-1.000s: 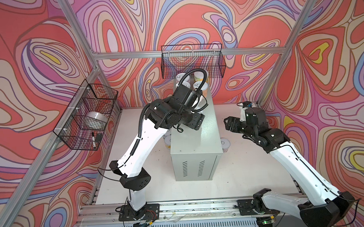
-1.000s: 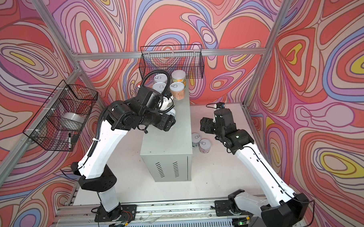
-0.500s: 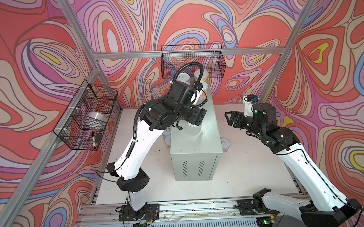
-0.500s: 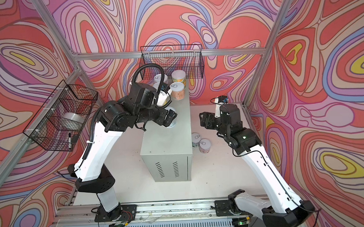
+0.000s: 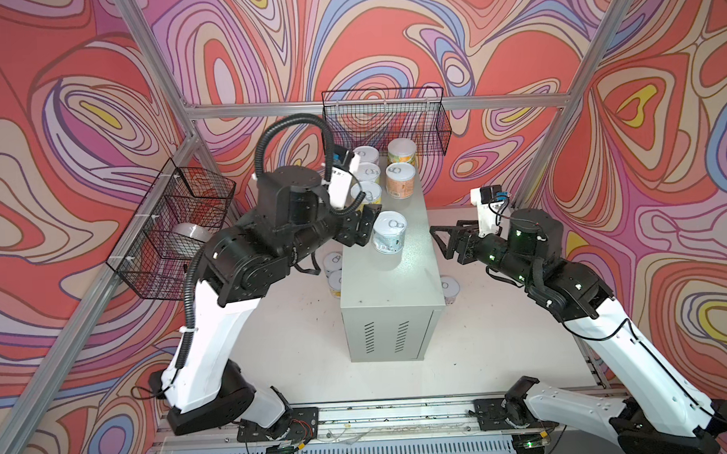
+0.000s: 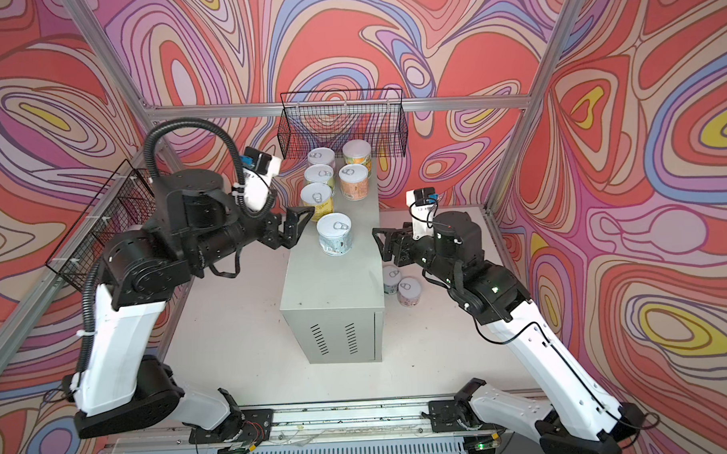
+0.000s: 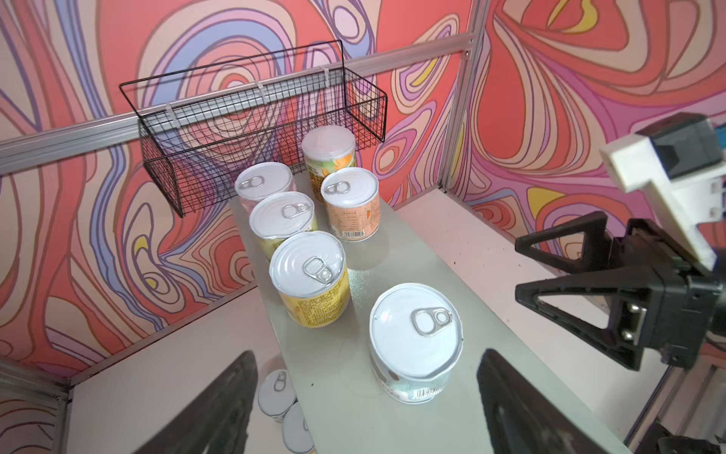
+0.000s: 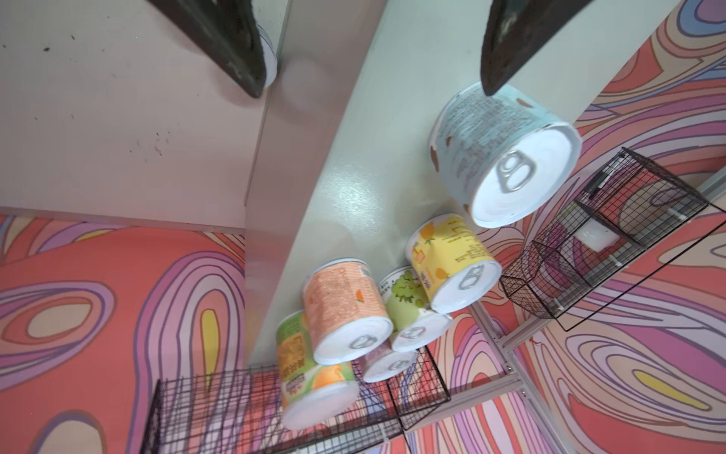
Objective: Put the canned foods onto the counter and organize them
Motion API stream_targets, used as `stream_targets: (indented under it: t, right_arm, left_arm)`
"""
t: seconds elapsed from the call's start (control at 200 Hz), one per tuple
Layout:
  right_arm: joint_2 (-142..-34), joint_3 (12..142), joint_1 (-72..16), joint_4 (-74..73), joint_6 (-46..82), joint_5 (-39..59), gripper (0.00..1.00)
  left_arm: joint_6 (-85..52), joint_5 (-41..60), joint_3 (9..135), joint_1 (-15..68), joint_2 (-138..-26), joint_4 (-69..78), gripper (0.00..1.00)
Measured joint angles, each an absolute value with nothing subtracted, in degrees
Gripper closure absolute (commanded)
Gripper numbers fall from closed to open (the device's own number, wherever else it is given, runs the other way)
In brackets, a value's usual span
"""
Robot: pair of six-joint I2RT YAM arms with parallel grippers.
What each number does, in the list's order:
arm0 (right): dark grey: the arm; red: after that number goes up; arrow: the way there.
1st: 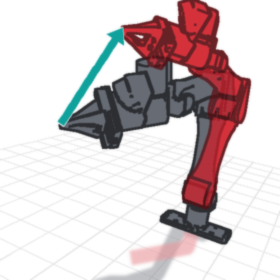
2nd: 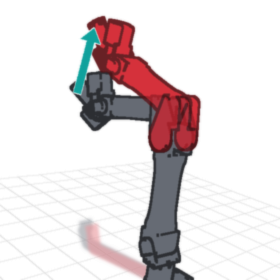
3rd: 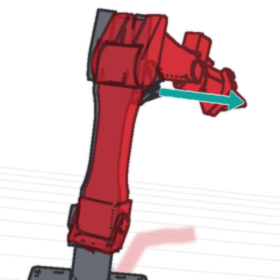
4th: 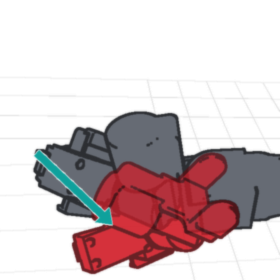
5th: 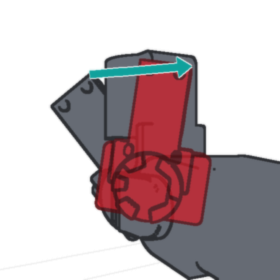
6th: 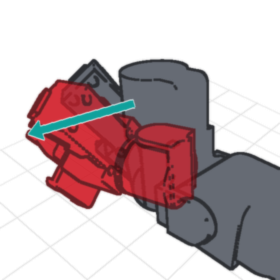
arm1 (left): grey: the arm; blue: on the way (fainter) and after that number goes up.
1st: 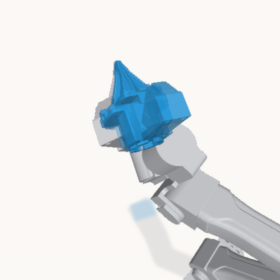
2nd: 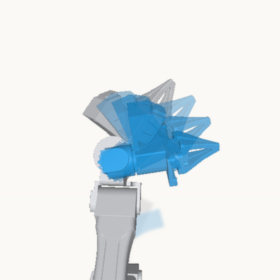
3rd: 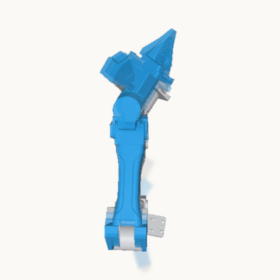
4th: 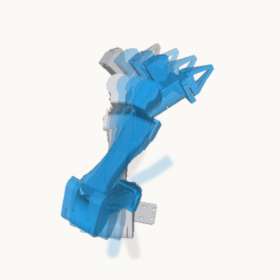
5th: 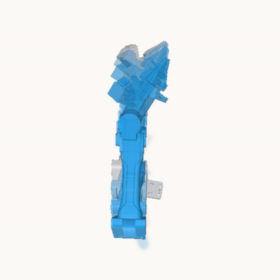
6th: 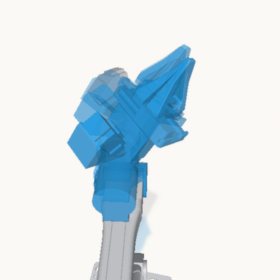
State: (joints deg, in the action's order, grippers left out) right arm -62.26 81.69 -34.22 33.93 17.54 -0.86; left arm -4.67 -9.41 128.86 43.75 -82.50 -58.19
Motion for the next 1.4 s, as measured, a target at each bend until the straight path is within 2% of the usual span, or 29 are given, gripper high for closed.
stream_targets:
  t: [0.08, 0.2, 0.361, 0.536, 0.811, 1.402]
  right_arm:
    - [-62.8, 82.2, -37.2, 33.9, 16.5, -3.4, 0.10]
    - [-64.6, 82.5, -42.2, 34.0, 14.8, -7.8, 0.08]
    - [-67.7, 82.9, -48.1, 33.9, 12.8, -12.8, 0.04]
    - [-69.6, 83.3, -50.2, 33.7, 11.8, -15.5, 0.04]
    - [-72.4, 84.5, -50.3, 30.5, 10.6, -16.4, 0.05]
    - [-77.1, 85.7, -50.4, 28.7, 9.9, -20.7, 0.08]
  left_arm:
    - [-7.2, -6.8, 119.6, 38.5, -75.2, -54.8, 0.12]
    - [-10.1, -4.9, 113.4, 33.6, -68.8, -53.6, 0.11]
    - [-13.8, 0.8, 105.8, 28.0, -64.3, -51.3, 0.12]
    - [-17.3, 7.3, 97.4, 21.8, -63.6, -49.0, 0.13]
    - [-18.7, 11.9, 92.7, 20.6, -65.1, -46.4, 0.14]
    - [-19.2, 14.1, 89.3, 19.0, -66.3, -44.1, 0.15]
